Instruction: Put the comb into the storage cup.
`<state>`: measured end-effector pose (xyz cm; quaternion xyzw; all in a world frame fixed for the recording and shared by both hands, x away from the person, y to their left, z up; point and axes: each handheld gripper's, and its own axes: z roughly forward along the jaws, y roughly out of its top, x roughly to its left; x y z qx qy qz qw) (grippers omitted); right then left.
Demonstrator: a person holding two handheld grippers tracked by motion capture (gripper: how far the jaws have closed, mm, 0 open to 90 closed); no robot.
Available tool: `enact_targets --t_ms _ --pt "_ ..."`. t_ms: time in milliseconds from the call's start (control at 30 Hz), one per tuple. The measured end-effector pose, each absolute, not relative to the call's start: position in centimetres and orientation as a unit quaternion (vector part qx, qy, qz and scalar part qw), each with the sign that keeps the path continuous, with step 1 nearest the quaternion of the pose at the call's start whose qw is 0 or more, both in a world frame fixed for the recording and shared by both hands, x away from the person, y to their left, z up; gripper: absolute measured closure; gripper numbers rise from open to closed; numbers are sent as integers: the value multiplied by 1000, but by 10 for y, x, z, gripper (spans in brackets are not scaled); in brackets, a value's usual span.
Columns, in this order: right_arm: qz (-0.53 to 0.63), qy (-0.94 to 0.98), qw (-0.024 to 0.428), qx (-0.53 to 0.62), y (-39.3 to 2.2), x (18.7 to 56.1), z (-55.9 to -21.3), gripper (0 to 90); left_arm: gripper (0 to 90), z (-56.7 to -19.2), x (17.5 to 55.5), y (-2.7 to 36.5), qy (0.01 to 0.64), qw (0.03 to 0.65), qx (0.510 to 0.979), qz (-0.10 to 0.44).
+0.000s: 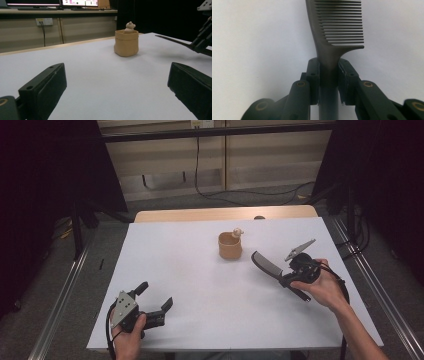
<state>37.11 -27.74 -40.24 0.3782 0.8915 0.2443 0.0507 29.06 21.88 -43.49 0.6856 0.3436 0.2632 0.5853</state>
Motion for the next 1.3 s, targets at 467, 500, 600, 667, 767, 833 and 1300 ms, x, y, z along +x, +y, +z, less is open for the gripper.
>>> enact_targets --t_ms 467,500,600,667,767,833,1300 --pt "330 853 72 399 -286 365 -406 728 22 -433 290 220 341 590 682 266" --pt "346 845 81 401 -289 364 -405 728 22 -433 290 220 341 590 682 266" --pt "351 839 91 406 -290 363 -405 728 22 -434 291 221 344 589 682 265" --pt "368 828 94 412 -293 362 -404 728 22 -434 292 221 344 588 683 265" --pt "383 817 103 419 -296 361 -403 728 22 -434 291 221 343 590 682 263" --pt "397 807 107 424 -299 360 -402 728 22 -434 291 221 341 588 685 264" --pt "476 767 142 407 -301 355 -396 727 22 -433 291 220 341 592 681 264"
